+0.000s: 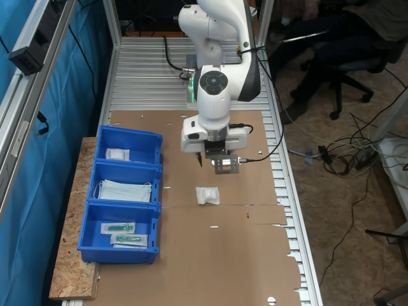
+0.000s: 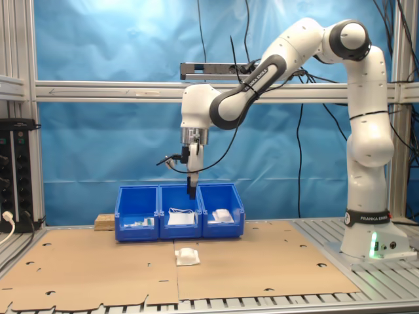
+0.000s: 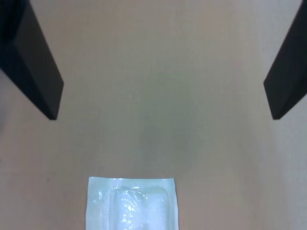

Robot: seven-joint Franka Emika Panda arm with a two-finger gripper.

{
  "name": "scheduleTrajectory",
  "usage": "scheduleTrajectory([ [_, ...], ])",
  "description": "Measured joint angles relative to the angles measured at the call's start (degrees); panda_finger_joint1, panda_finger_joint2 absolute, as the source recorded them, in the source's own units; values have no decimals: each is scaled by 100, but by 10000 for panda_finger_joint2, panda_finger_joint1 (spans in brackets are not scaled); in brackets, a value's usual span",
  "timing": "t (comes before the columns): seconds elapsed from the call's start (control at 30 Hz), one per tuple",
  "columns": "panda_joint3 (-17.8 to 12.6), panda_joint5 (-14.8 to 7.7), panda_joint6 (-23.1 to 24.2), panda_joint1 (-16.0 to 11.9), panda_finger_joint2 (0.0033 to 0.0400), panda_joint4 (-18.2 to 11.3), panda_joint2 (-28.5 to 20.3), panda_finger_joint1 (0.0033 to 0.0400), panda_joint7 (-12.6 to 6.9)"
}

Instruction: Pick and place sorting task of medical equipment.

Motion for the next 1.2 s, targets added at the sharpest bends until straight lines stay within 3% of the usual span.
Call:
scheduleTrajectory([
  [0.47,134,0,242,-225,400,0,566,400,0],
  [1.2,162,0,1008,-259,400,1,1308,400,0],
])
